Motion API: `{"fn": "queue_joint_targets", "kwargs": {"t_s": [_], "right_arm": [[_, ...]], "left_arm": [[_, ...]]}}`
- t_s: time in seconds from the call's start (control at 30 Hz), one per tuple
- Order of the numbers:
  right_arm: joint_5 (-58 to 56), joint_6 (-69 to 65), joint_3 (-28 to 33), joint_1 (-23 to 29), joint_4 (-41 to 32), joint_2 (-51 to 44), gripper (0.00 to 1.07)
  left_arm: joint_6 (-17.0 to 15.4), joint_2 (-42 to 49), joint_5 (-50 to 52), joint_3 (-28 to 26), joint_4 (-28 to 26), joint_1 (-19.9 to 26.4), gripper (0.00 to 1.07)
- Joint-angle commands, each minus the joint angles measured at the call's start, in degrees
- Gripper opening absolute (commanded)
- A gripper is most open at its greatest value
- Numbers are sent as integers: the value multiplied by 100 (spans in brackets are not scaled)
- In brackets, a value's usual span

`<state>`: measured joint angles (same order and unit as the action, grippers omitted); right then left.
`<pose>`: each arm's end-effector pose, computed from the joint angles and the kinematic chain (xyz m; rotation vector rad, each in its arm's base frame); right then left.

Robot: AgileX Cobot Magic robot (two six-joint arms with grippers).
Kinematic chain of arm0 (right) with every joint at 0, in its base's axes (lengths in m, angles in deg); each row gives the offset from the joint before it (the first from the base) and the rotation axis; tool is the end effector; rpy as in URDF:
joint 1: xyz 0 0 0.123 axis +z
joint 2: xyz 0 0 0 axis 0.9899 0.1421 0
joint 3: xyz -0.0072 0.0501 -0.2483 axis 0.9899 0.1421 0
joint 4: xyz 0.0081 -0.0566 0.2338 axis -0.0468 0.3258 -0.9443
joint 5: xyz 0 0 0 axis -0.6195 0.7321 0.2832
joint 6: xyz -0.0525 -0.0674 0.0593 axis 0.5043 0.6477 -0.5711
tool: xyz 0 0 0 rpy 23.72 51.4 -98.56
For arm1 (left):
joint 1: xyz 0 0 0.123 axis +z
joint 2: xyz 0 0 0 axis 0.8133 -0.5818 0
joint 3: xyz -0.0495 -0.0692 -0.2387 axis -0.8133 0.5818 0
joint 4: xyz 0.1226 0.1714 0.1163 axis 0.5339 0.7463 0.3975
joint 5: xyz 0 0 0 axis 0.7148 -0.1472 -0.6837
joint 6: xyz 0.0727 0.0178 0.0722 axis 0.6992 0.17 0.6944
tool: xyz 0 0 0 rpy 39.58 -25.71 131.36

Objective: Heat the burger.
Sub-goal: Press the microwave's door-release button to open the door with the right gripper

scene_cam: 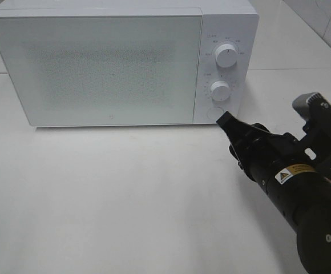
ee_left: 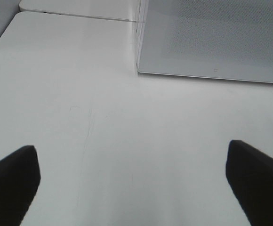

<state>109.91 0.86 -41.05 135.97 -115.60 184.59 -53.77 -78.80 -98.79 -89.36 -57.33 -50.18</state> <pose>0.1968 0.1369 0.1205 0.7717 1.6857 0.6707 0.0291 -0.0122 0.2688 -0.0422 2.0115 -0.1270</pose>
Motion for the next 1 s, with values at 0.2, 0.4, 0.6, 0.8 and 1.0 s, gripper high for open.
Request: {"fn": "queue_joint_targets", "kwargs": {"t_s": [0.2, 0.4, 0.6, 0.8, 1.0], "right_arm": [[-17, -2252, -63, 23, 29, 6, 17], [-510, -3432, -63, 23, 29, 6, 17], [-676, -3741, -63, 23, 29, 6, 17], [-705, -3673, -63, 0, 34, 6, 0], [-699, -3627, -63, 0, 29, 34, 0]], "left_arm": [[-23, 109, 57, 17, 6, 11, 100], [-23, 109, 57, 17, 6, 11, 100], [-23, 109, 57, 17, 6, 11, 100], [-23, 109, 57, 17, 6, 11, 100], [-23, 109, 57, 17, 6, 11, 100]]}}
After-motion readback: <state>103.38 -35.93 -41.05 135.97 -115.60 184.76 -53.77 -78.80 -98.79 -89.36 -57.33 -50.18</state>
